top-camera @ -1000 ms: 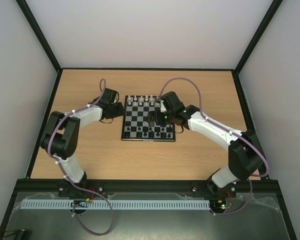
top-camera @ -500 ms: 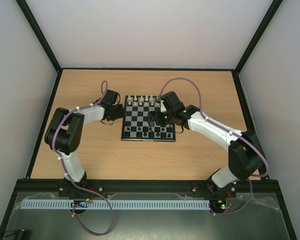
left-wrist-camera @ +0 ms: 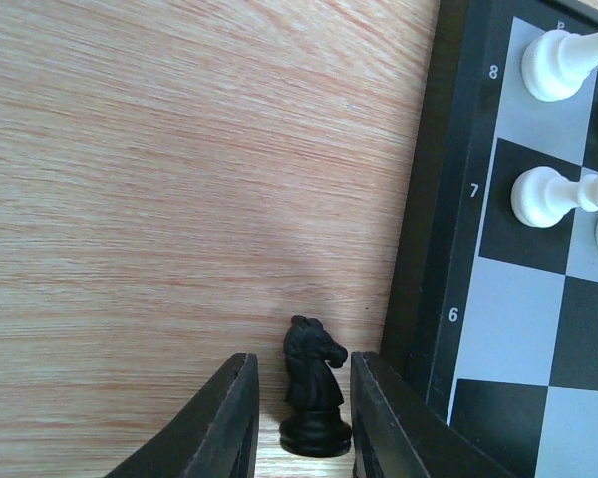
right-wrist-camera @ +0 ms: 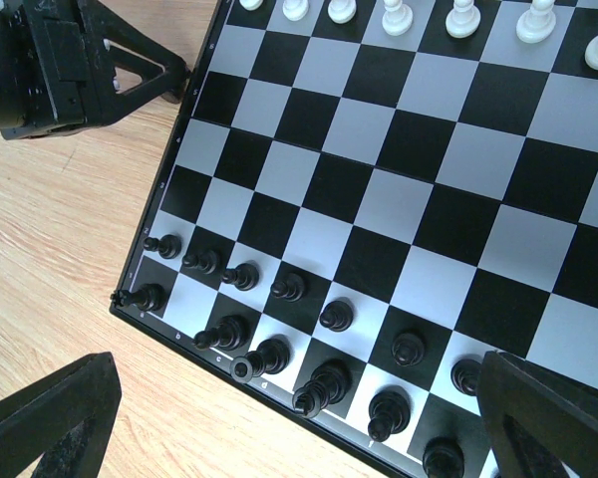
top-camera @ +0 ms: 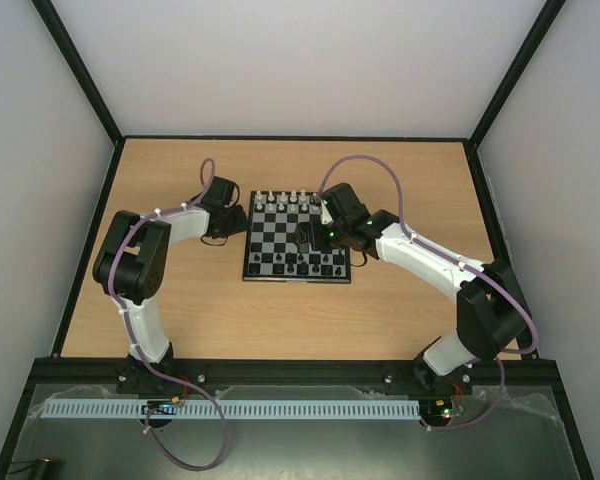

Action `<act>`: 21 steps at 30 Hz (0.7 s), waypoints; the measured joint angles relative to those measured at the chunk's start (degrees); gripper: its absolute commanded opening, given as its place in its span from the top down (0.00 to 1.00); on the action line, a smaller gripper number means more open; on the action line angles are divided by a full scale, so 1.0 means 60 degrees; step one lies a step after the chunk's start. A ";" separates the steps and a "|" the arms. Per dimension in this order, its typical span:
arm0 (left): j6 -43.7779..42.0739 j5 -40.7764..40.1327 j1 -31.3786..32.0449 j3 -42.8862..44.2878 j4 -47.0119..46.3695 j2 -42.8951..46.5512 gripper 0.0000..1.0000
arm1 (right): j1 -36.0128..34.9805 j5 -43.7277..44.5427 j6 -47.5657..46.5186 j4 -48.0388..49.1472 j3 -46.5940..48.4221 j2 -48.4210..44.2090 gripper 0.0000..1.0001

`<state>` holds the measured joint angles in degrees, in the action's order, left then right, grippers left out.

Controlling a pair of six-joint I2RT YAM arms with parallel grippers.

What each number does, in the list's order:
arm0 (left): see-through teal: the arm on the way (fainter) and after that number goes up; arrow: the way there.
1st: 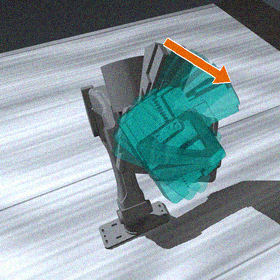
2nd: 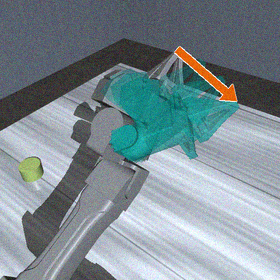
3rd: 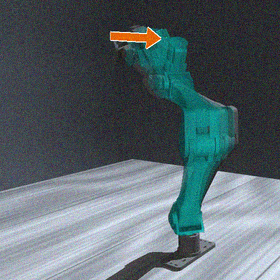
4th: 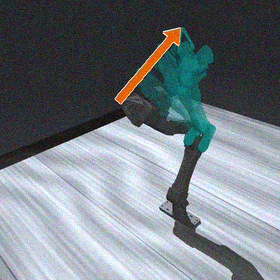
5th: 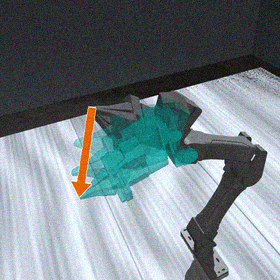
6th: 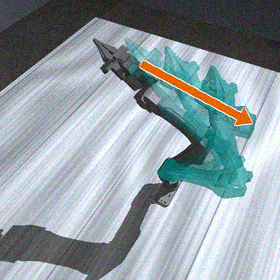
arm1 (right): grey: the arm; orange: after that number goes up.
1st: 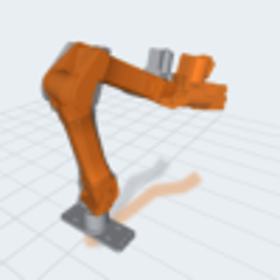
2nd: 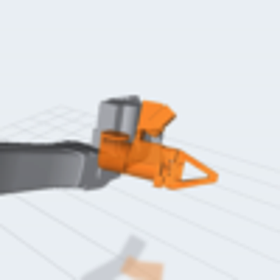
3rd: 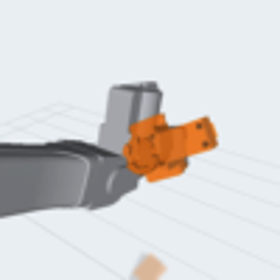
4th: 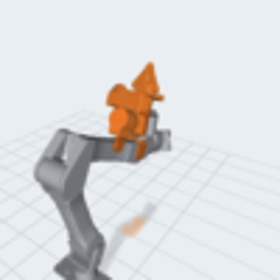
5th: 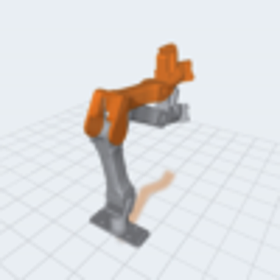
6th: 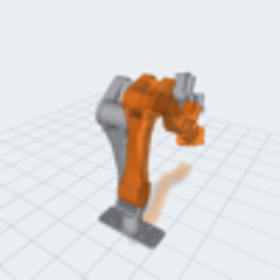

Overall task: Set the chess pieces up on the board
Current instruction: Pick up the chess piece at the center of the board.

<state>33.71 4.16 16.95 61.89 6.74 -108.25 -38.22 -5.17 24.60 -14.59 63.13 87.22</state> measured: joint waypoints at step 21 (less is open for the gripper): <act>-0.0237 -0.0036 0.0004 -0.0036 0.0036 0.0029 0.70 | 0.0000 0.0000 0.0000 0.0000 0.0000 0.0000 0.01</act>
<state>32.29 3.95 16.97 61.67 6.96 -108.07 -38.22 -5.17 24.60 -14.59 63.13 87.22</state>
